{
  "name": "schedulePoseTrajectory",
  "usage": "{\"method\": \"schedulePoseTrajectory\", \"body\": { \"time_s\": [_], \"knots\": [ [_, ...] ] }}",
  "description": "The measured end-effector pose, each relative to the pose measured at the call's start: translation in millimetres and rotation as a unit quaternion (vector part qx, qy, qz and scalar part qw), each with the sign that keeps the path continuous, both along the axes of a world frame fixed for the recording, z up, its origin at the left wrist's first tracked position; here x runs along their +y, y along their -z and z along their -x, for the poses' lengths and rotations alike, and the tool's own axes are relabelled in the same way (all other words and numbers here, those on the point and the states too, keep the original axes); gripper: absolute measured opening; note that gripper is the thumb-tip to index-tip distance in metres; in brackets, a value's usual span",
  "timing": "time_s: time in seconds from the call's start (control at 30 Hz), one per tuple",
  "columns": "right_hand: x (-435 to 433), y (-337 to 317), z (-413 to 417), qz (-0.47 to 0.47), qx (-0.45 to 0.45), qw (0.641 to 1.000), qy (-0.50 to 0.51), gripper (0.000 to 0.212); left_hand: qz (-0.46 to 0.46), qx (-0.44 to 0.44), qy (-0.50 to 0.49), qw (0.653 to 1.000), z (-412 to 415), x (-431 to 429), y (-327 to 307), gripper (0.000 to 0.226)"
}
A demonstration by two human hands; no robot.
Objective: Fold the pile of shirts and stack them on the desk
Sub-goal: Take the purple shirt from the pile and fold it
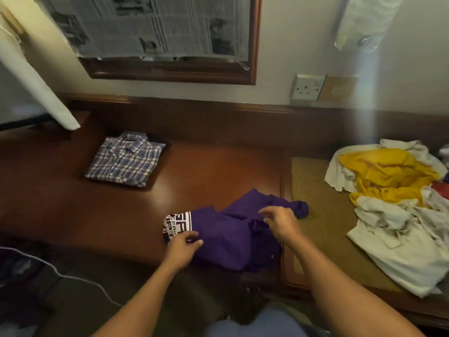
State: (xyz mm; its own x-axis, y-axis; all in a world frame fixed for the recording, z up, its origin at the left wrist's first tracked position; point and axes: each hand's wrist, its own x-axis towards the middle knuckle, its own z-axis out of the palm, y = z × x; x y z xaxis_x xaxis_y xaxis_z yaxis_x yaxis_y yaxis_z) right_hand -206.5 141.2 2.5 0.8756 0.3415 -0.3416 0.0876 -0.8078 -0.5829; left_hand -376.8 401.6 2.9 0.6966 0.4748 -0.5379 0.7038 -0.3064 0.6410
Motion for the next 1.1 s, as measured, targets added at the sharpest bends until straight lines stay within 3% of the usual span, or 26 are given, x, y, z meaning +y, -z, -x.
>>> {"method": "schedulePoseTrajectory", "body": {
  "time_s": [0.1,0.23,0.3,0.37,0.43,0.5,0.6,0.73,0.87,1.0,1.1],
  "knots": [
    [2,13,-17,0.026,0.012,1.000,-0.010,0.038,-0.005,0.028,0.022,0.999,-15,-21,13,0.057],
    [-1,29,-28,0.166,0.032,0.977,-0.129,0.062,-0.141,0.106,0.105,0.979,-39,-42,27,0.092],
    [-2,34,-26,0.207,0.026,0.965,-0.159,0.055,-0.226,0.137,0.159,0.951,-46,-51,29,0.077],
    [-3,38,-23,0.214,0.004,0.966,-0.144,0.029,-0.292,0.115,0.199,0.929,-50,-53,32,0.047],
    [-6,39,-22,0.208,-0.001,0.972,-0.109,0.011,-0.269,0.045,0.177,0.946,-53,-40,35,0.025],
    [-9,36,-24,0.176,0.001,0.983,-0.054,0.010,-0.172,-0.028,0.107,0.979,-56,-16,32,0.015],
    [-14,26,-34,0.081,0.007,0.993,0.081,0.013,-0.073,-0.076,-0.001,0.994,-56,40,18,0.017],
    [-9,13,-39,0.043,-0.009,0.987,0.153,0.025,-0.027,-0.084,-0.095,0.992,-39,122,-3,0.022],
    [12,6,-30,0.021,-0.060,0.971,0.231,0.008,-0.089,-0.083,-0.113,0.986,-23,181,-19,0.025],
    [49,4,-10,0.022,-0.097,0.962,0.254,0.021,-0.170,-0.023,-0.129,0.977,-4,216,-15,0.031],
    [85,1,12,0.053,-0.093,0.975,0.193,0.030,-0.214,-0.016,-0.043,0.976,5,216,-4,0.047]
  ]
}}
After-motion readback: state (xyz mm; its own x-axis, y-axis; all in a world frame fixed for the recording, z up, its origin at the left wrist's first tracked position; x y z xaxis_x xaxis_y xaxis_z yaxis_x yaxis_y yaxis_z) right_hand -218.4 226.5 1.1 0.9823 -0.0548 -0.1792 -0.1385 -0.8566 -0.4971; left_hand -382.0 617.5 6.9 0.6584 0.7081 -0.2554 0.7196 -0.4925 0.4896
